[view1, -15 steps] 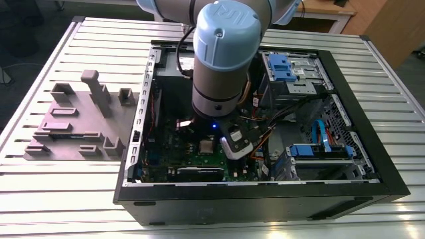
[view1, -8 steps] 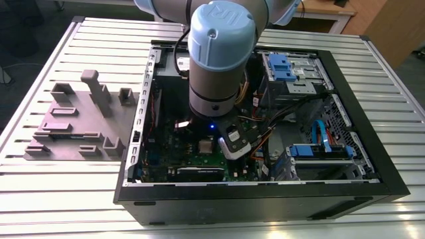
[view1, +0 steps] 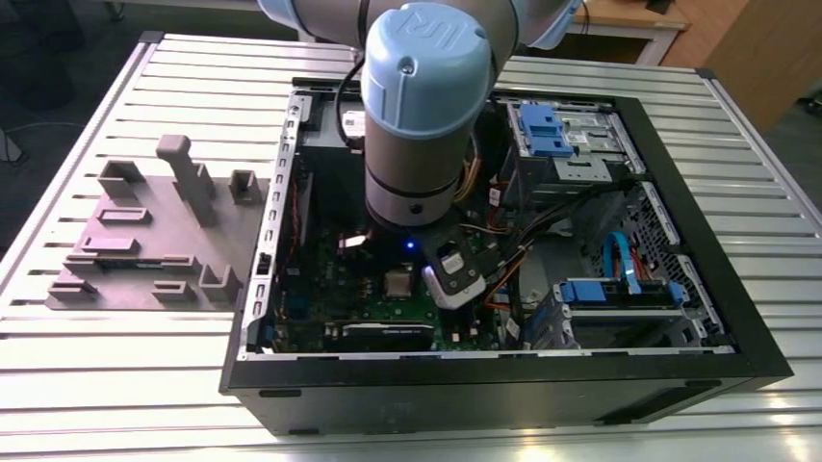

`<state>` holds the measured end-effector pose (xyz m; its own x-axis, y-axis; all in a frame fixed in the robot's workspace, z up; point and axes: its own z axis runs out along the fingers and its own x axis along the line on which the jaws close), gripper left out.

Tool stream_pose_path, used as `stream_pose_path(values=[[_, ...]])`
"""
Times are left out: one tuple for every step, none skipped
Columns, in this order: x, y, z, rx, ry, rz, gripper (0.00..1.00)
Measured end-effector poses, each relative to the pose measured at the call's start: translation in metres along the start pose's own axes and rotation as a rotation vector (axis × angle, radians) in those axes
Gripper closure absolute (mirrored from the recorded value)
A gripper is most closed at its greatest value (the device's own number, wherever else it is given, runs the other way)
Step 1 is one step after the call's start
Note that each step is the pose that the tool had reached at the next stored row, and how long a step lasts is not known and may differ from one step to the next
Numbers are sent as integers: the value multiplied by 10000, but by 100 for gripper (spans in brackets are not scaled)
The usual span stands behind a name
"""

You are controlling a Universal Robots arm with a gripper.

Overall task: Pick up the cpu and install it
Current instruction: 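Place the cpu into insertion slot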

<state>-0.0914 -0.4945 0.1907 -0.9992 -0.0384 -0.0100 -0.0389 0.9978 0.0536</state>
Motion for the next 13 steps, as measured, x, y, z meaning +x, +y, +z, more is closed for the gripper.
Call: stream_pose_path(values=[[0,0,3,-1,-1,-1,55],[0,0,6,-1,-1,-1,55],[0,0,11,0,0,-1,55],[1,-1,17,1,1,-1,55],[1,-2,22,1,1,-1,55],[1,-2,27,-1,1,-1,55],[1,-2,30,-5,1,-1,55],[1,-2,31,-8,0,0,55],[1,-1,33,-11,-2,0,55],[1,-1,33,-11,-2,0,55],[1,-2,33,-11,-1,-1,55],[0,-2,33,-10,-1,-1,55],[0,-2,33,-10,-1,-2,55]])
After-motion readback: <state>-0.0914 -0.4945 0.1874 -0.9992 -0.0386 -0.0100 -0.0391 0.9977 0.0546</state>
